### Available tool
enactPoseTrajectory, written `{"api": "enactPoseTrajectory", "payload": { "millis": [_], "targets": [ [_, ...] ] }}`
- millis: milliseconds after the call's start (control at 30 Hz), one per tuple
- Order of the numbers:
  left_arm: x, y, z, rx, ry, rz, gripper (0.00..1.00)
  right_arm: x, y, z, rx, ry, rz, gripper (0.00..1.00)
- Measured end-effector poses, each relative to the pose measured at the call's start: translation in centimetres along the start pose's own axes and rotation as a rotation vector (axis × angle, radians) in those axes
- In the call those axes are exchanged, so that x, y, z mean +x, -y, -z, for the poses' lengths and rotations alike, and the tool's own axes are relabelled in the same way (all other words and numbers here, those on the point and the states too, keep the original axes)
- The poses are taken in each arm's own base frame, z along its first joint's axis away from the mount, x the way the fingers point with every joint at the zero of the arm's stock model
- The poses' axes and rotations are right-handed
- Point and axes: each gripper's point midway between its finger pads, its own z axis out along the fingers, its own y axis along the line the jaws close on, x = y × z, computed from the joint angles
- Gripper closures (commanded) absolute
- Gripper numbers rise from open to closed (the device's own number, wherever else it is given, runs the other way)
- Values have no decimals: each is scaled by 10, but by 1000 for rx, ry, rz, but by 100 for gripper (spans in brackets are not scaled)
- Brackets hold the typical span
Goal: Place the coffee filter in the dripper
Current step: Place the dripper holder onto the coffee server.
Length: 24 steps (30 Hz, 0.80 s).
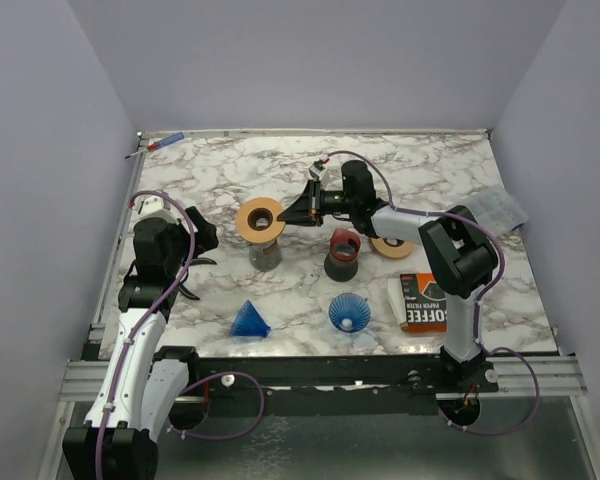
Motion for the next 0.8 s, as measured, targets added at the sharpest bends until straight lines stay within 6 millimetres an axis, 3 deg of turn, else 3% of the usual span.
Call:
{"api": "enactPoseTrajectory", "payload": {
  "millis": [800],
  "targets": [
    [-1,-4,0,-21,8,-2,1,1,9,-1,13,-6,-2,98]
  ]
}}
